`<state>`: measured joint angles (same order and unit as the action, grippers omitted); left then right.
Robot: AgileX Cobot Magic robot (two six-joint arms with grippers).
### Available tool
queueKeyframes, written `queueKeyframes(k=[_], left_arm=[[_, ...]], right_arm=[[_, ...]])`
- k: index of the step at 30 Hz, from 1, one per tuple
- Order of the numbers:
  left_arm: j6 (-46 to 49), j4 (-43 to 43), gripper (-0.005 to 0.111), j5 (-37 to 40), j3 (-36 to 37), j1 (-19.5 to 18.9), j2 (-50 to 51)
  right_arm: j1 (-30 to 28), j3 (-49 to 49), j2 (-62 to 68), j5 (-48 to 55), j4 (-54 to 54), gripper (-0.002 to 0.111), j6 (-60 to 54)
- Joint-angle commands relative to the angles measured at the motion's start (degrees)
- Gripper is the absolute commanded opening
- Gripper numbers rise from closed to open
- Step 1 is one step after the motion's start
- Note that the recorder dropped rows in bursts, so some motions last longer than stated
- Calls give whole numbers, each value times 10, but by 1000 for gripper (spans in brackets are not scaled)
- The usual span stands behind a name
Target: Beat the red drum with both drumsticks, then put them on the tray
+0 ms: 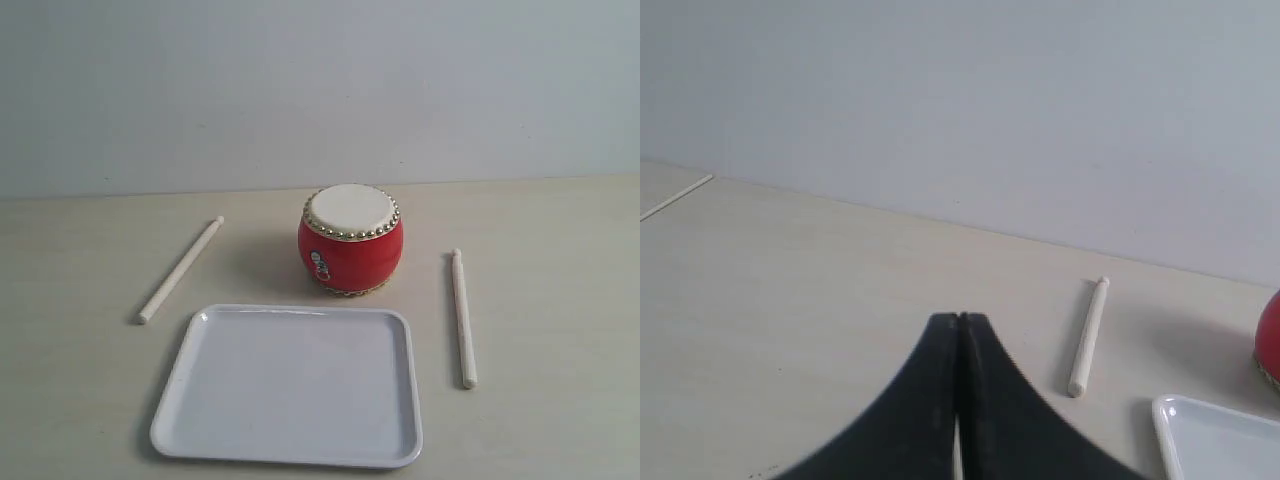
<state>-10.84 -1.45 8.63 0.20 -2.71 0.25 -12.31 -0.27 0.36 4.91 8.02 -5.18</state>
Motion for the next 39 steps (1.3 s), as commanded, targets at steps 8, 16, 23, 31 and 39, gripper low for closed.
queueKeyframes(k=[8,16,23,31,39], left_arm=[[-1,1,0,-4,-2,-1,-3],[60,-3,0,0,-2,-1,-3],[60,-3,0,0,-2,-1,-3],[61,-3,0,0,-2,-1,-3],[52,-8,0,-56,-2,-1,-3]], right_arm=[[-3,3,-4,-6,-4,0,-1],[-3,3,-4,-6,-4,0,-1],[-3,3,-4,-21,-11,0,-3],[-3,3,-4,-36,-9,0,1],[-3,3,-4,-85,248,0,281]])
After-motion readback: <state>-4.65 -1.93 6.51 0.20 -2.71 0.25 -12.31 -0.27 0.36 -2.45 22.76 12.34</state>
